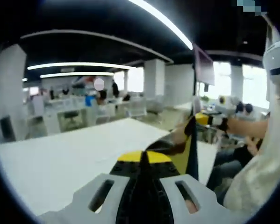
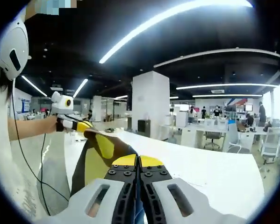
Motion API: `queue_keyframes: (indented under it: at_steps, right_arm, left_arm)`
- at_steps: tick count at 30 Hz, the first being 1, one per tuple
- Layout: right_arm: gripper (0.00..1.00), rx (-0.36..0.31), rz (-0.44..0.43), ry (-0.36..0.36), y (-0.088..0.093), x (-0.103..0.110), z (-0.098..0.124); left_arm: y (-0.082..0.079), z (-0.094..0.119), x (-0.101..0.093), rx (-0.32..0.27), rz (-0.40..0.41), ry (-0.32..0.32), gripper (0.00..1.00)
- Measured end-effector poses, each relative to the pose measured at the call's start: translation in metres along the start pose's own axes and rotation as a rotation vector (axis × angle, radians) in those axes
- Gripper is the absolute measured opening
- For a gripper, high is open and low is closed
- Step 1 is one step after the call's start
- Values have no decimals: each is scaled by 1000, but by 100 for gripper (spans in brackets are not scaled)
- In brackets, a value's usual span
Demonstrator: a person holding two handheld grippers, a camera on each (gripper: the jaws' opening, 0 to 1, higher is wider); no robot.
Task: Fold the garment on the visible template until the final outline fits inside the template.
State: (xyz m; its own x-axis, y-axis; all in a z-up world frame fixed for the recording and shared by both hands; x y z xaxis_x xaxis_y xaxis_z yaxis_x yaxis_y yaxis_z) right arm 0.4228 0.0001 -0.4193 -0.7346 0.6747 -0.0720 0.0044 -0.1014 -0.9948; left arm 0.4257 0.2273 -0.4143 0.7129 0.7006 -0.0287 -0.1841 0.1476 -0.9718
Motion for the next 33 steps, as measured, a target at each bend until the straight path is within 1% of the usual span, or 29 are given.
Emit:
queue_keyframes:
  at_steps: [2,3,7,10,11,12,13,16,19,21,22,25,26,28,30,33]
  right_arm:
    - [1,16,25,4,4,-9,-11]
    - [1,19,19,6,6,-15,-16]
    - [1,58,-8,37,21,-41,-37]
    - [1,73,-17,47,32,-55,-50]
    - [1,77,-17,47,34,-57,-52]
    - [1,85,-14,47,39,-61,-57]
    - [1,99,-15,52,46,-66,-62]
    - [1,129,-10,57,59,-76,-73]
    - [1,154,-5,59,70,-85,-82]
    - [1,169,-10,65,78,-94,-90]
    - [1,182,-16,68,85,-99,-95]
    - [1,213,-36,80,100,-109,-107]
    - [1,229,-44,86,108,-114,-113]
    - [1,251,-60,93,118,-119,-120]
    - [1,263,-70,96,127,-125,-127]
    - [1,294,-95,105,147,-137,-139]
  left_arm:
    - [3,-12,11,9,-5,0,0]
    - [4,-21,19,12,-1,0,0]
    - [9,-44,37,28,-6,11,0]
    - [17,-64,52,47,2,18,0]
    - [18,-66,54,49,1,19,0]
    - [24,-75,61,61,8,18,0]
    - [27,-79,64,65,12,19,0]
    - [36,-92,72,75,30,23,0]
    - [45,-106,80,79,47,23,0]
    - [54,-117,89,81,69,21,0]
    - [60,-124,95,90,87,20,0]
    - [75,-142,107,115,101,19,0]
    - [83,-150,113,133,106,19,0]
    - [93,-161,120,154,118,21,0]
    - [100,-170,126,163,128,22,0]
    - [115,-190,138,179,170,26,0]
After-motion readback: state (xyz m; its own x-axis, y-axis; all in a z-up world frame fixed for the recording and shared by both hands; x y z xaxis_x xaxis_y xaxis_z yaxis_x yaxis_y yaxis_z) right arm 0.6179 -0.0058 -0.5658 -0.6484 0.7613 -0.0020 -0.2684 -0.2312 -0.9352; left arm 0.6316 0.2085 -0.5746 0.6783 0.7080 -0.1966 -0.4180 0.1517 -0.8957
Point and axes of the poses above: the point that each gripper's makers call its tool centre point, and the gripper's own axes: z roughly backward along the fingers, x roughly to its left, y roughly out of its underside, the point moved 2 cm from there along z, roughly backward along the fingers, and after that the axes turned 4 degrees about x, right-handed, at the moved point
